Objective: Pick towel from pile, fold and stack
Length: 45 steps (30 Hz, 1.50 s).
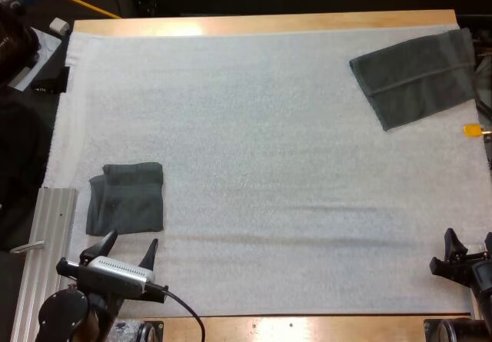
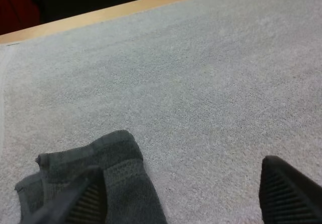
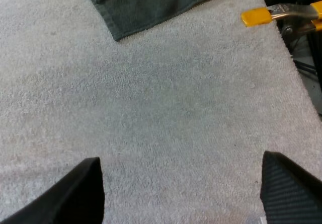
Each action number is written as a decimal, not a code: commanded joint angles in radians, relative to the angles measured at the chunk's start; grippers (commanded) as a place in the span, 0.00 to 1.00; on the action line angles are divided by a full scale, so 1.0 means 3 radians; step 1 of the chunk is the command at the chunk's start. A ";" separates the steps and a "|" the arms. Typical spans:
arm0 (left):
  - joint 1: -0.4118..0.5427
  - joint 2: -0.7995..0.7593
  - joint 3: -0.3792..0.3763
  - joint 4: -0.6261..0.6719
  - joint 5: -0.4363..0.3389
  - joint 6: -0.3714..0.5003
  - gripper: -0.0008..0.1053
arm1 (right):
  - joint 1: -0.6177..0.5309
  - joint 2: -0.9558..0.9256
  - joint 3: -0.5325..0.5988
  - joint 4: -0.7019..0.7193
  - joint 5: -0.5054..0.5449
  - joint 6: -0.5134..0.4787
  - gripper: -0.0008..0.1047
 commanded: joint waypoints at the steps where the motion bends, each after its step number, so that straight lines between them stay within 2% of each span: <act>1: -0.0003 -0.0451 -0.0011 -0.0034 -0.0002 -0.0021 0.59 | -0.0004 -0.0144 -0.0011 -0.0013 0.0011 -0.0014 0.61; 28: -0.0002 -0.0451 -0.0026 -0.0030 -0.0004 -0.0035 0.59 | 0.0000 -0.0125 -0.0040 0.0026 0.0002 -0.0003 0.60; 38: 0.0002 -0.0255 -0.0261 -0.0019 0.0099 -0.0081 0.58 | 0.0007 0.0113 -0.0431 0.0186 -0.0217 0.0003 0.60; 45: -0.0054 0.0013 -0.0456 -0.0015 0.0354 -0.0119 0.58 | 0.0004 0.0467 -0.0813 0.0324 -0.0588 -0.0049 0.60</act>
